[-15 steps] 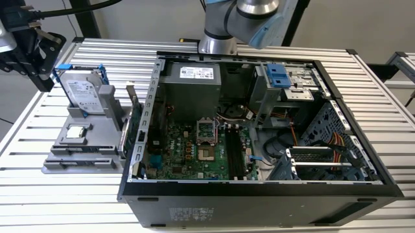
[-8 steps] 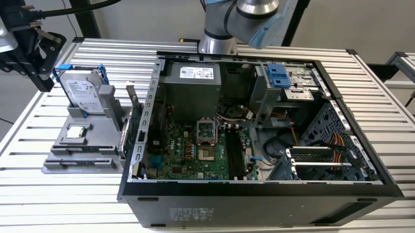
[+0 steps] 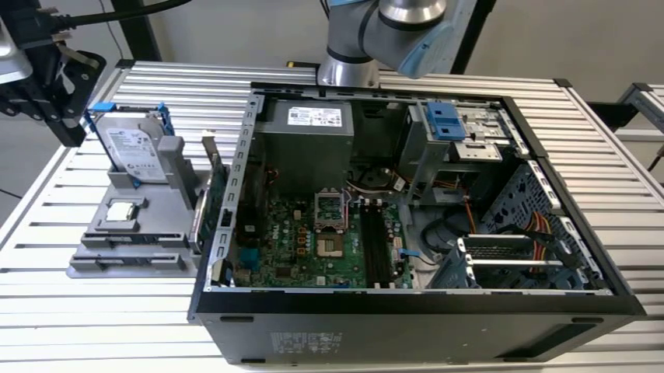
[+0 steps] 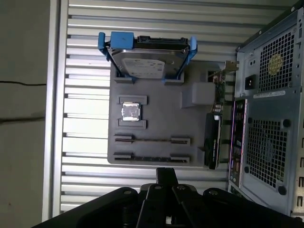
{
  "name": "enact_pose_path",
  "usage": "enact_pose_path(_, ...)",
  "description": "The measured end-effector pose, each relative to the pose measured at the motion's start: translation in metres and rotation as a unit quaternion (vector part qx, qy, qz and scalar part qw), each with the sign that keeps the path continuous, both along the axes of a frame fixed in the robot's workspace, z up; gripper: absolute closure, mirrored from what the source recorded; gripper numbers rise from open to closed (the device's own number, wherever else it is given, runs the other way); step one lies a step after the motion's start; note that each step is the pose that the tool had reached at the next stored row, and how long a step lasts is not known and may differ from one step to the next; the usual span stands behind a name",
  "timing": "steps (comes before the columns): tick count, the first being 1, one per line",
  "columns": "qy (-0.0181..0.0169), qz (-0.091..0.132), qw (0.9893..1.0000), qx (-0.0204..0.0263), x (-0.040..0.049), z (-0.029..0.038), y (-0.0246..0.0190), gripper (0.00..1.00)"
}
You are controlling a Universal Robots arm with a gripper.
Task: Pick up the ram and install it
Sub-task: 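Pick up the ram and move it above insertion slot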
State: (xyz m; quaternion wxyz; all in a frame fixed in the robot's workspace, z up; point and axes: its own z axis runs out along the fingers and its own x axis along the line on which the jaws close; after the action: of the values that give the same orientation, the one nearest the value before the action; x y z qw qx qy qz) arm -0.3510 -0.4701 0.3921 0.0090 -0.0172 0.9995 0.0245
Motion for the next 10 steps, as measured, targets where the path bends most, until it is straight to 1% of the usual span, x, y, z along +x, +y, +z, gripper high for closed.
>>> enact_pose_path(7,-0.0001,0.002,1.0000,0.0001,0.0000,-0.0001,0.0000,1.00)
enact_pose_path(10,-0.0001,0.010,0.9999,0.0001,-0.0001,-0.0001,0.0000,1.00)
